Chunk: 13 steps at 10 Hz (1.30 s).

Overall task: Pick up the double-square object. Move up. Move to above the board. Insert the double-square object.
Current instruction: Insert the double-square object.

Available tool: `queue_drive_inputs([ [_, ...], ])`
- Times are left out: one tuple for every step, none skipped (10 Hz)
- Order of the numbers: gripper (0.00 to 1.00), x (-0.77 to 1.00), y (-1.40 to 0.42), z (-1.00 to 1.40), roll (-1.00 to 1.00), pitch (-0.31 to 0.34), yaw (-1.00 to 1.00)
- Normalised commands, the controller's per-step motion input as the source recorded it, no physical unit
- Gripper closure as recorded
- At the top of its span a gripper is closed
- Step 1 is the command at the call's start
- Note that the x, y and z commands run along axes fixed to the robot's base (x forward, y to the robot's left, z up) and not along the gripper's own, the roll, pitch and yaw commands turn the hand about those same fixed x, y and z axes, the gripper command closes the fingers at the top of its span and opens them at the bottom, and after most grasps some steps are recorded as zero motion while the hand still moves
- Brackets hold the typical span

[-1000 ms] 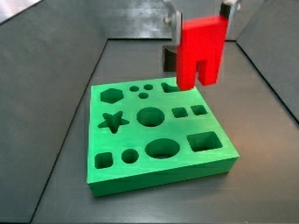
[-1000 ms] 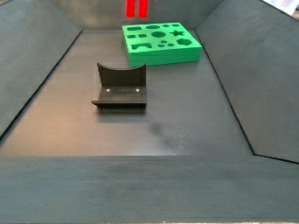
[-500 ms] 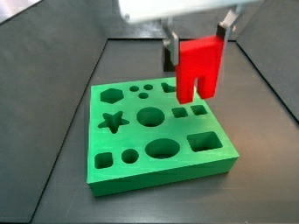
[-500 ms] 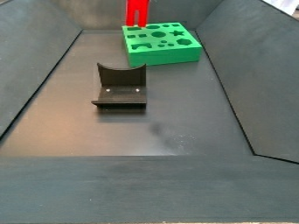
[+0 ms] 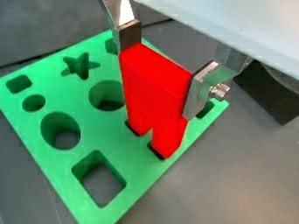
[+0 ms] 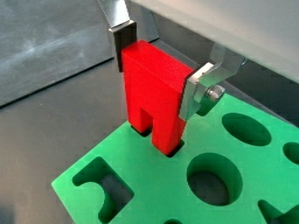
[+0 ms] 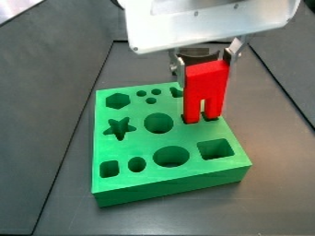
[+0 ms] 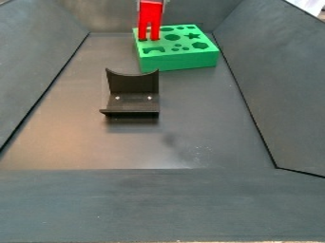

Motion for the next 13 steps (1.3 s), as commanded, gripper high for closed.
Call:
queue_drive_inputs([
  [1.00, 0.00, -0.07, -0.25, 0.13, -0.077, -0.01],
  [1.00, -0.03, -0.09, -0.27, 0.14, -0.044, 0.00],
  [1.00, -0.06, -0.06, -0.35, 0.16, -0.033, 0.00],
  [1.00, -0.04, -0.04, -0.37, 0.16, -0.024, 0.00],
  [1.00, 0.00, -0.01, -0.42, 0.16, -0.020, 0.06],
  [1.00, 0.00, 0.00, -0.46, 0.18, -0.009, 0.10],
  [1.00, 0.00, -0.04, -0.54, 0.30, 0.000, 0.17],
  [1.00, 0.09, -0.14, -0.56, 0.34, 0.026, 0.23],
  [1.00, 0.17, -0.15, -0.62, 0.30, 0.023, 0.24],
  [1.00, 0.23, -0.17, -0.67, 0.27, 0.021, 0.23],
  [1.00, 0.29, -0.20, -0.72, 0.25, 0.023, 0.23],
  [1.00, 0.26, -0.21, -0.74, 0.23, 0.039, 0.21],
  [1.00, 0.15, -0.10, -0.46, 0.10, 0.000, 0.13],
])
